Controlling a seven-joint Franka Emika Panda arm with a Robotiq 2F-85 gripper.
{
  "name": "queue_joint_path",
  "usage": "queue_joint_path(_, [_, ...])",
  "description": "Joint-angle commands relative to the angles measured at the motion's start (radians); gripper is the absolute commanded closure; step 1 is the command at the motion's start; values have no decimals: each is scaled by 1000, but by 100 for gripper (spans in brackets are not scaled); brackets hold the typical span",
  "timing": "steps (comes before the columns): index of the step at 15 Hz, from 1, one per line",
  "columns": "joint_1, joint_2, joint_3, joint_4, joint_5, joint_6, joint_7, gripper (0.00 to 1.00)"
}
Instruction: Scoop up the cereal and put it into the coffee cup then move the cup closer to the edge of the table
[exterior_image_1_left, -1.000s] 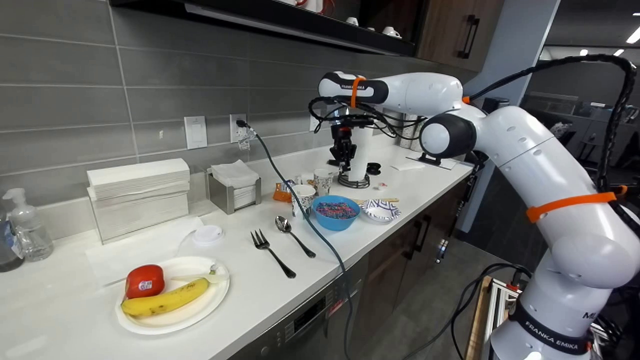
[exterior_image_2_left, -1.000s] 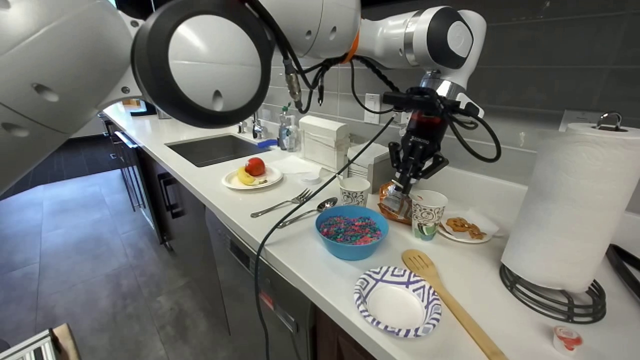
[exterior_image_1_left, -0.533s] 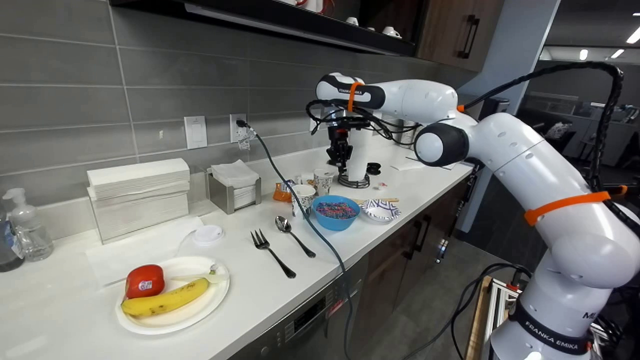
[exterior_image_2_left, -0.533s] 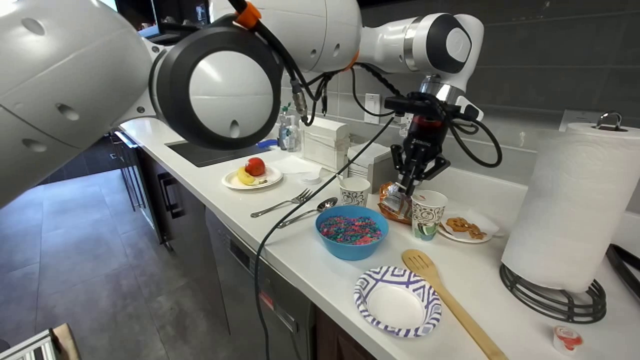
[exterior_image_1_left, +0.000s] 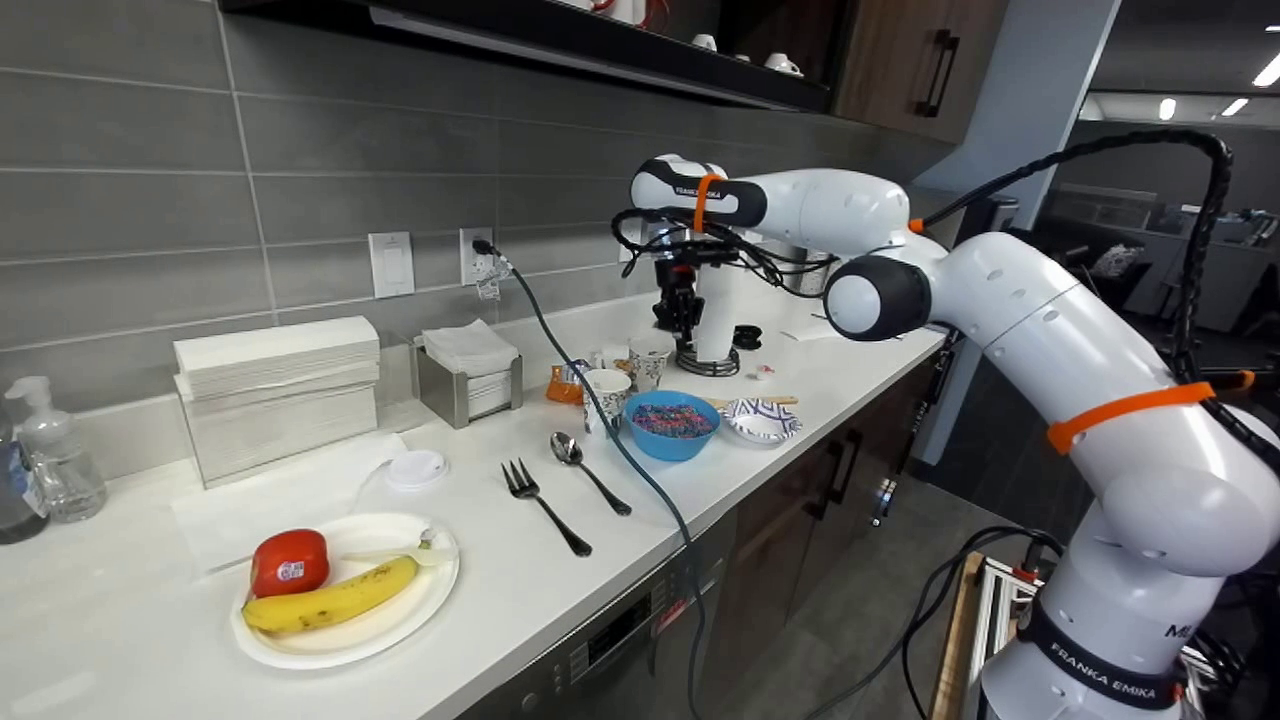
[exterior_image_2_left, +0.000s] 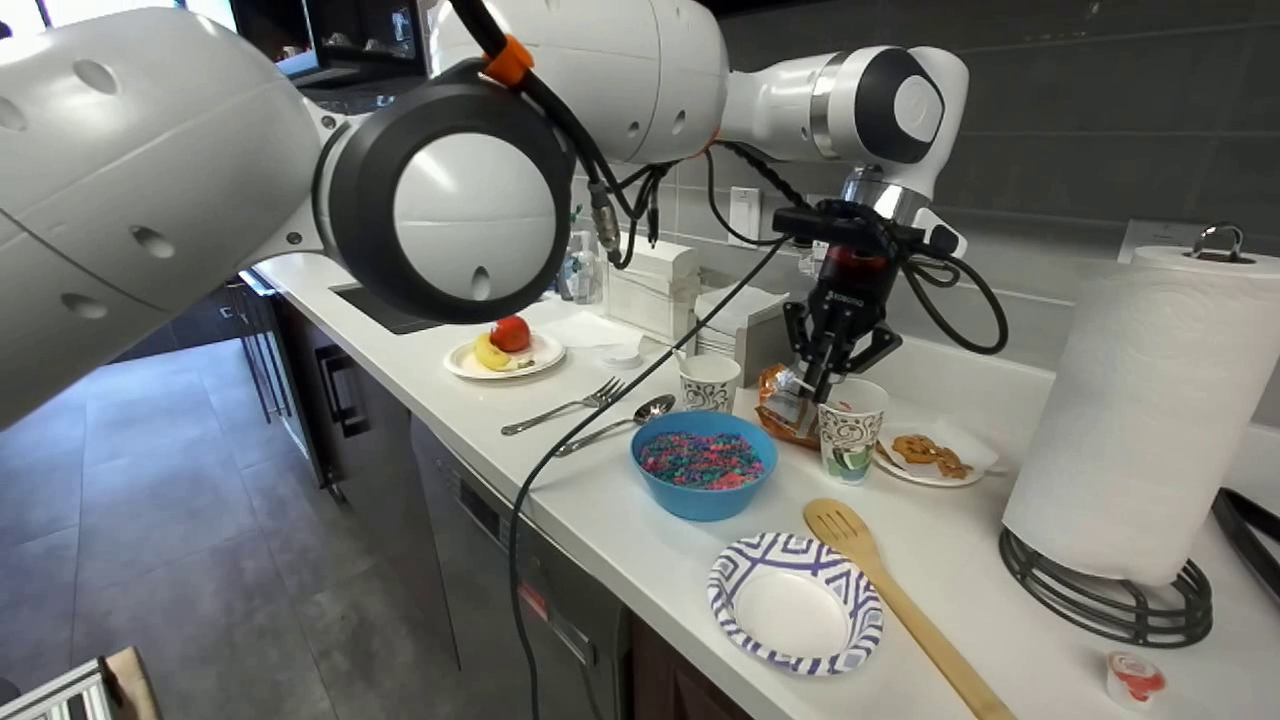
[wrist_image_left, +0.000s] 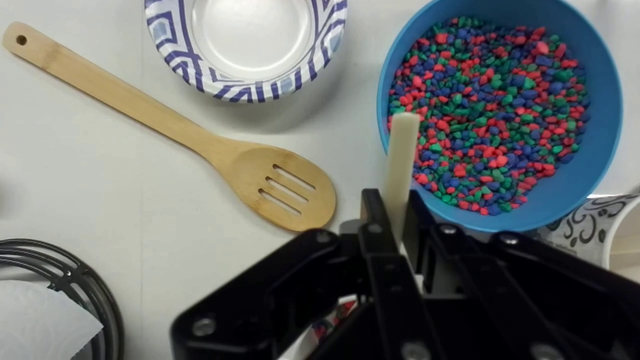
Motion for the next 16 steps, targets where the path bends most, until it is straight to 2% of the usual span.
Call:
queue_joint_path(1, [-4,45,-3,75,-9,-15,-16,97])
queue_joint_path(9, [-4,60,-2,88,-6,-4,-11,97])
queue_joint_path(11, [-5,61,-2,90,-4,-5,-9,61])
queue_joint_path(16, [-5,57,-2,94,-4,-2,-8,25])
